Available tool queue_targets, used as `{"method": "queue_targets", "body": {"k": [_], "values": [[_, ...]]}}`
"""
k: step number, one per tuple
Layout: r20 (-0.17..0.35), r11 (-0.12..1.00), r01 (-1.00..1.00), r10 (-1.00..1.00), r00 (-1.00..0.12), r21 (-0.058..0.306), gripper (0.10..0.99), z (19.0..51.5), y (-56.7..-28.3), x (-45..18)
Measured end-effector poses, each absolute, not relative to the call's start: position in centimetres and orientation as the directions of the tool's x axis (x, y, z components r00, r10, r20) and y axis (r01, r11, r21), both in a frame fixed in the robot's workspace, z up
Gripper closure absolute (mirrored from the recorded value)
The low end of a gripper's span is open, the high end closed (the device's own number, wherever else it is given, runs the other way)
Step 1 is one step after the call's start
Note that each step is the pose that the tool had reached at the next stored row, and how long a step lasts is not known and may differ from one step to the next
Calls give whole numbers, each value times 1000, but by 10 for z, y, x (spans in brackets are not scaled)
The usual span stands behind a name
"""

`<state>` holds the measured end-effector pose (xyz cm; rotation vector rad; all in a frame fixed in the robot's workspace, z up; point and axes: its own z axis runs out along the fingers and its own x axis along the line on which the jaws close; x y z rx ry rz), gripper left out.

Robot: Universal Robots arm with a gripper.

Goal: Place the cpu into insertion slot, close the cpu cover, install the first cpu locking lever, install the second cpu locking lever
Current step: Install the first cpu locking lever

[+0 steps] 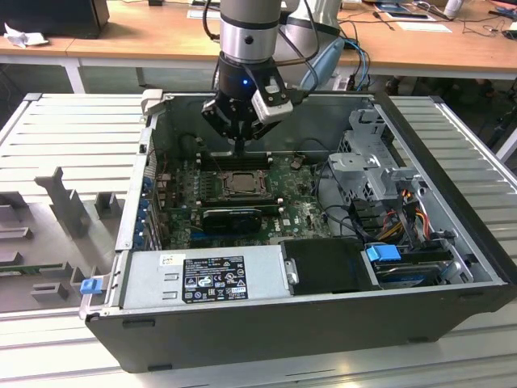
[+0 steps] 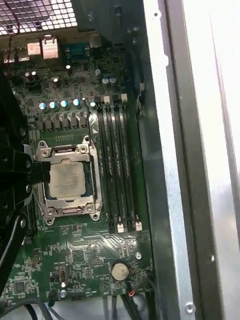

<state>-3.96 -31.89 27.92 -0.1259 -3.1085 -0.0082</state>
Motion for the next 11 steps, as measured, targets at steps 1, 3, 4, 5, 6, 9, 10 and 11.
{"method": "queue_targets", "body": {"k": [1,3,4,5,6,9,10,11], "values": [[29,998,56,56,-998,4,980,279,-319,-40],[26,1000,14,13,-1000,4,980,279,-319,-40],[25,1000,-3,-3,-1000,4,980,278,-319,-40],[24,1000,-20,-20,-1000,4,980,278,-319,-40],[21,999,-40,-40,-999,4,980,278,-319,-40],[8,999,-49,-49,-999,3,980,276,-319,-45],[3,999,-49,-49,-999,3,980,276,-319,-49],[-3,999,-49,-49,-999,3,980,274,-319,-53]]}}
